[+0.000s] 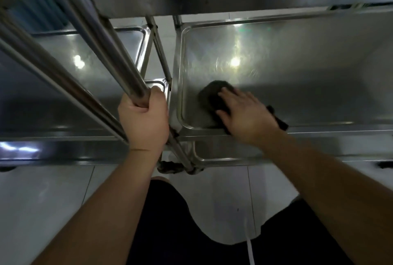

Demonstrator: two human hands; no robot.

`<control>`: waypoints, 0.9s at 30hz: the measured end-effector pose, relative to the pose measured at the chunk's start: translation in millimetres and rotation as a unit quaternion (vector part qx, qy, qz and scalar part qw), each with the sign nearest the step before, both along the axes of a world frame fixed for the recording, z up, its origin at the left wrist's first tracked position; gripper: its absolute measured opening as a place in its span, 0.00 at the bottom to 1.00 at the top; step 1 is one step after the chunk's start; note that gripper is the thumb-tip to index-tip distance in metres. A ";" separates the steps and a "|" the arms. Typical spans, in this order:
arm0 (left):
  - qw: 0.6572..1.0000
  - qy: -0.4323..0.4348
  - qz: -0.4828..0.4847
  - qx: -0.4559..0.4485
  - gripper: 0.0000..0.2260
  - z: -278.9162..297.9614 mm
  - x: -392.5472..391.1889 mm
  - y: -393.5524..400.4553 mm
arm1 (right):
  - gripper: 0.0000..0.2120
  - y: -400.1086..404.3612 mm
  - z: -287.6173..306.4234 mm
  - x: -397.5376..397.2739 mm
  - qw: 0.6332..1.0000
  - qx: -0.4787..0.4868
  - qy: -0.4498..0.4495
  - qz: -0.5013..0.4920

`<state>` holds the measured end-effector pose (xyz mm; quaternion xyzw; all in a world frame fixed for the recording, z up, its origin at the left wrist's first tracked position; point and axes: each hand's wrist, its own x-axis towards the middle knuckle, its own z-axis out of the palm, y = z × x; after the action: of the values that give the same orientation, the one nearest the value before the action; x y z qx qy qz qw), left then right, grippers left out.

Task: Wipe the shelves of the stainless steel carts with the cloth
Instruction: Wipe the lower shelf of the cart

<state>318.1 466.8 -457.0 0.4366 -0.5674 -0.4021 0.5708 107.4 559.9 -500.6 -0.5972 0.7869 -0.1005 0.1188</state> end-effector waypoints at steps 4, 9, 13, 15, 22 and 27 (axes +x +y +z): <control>1.000 0.003 0.000 -0.011 0.16 -4.2 -0.8 -0.4 | 0.25 46.5 4.8 -103.8 0.977 -0.016 0.005 -0.210; 1.000 0.008 0.018 -0.014 0.19 -3.6 -5.5 0.5 | 0.28 32.3 2.4 -149.4 0.957 -0.006 -0.005 -0.290; 0.999 0.017 0.021 -0.019 0.19 -0.3 -6.6 3.2 | 0.26 -39.5 4.4 -115.8 0.962 -0.017 -0.003 -0.274; 0.999 0.020 0.017 -0.021 0.17 3.1 -8.8 5.2 | 0.23 -72.8 7.2 -72.3 0.979 -0.028 -0.006 -0.204; 0.999 0.017 -0.015 -0.035 0.16 3.5 -6.2 7.3 | 0.26 -59.8 1.0 25.1 0.988 -0.040 -0.038 0.145; 0.999 0.019 -0.031 -0.040 0.16 4.6 -4.8 7.7 | 0.26 -15.2 -0.2 -70.4 0.998 -0.062 -0.025 0.015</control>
<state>313.3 474.5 -452.4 0.3879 -0.5856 -0.4042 0.5858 37.0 544.7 -500.8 -0.6122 0.7671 -0.1619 0.1026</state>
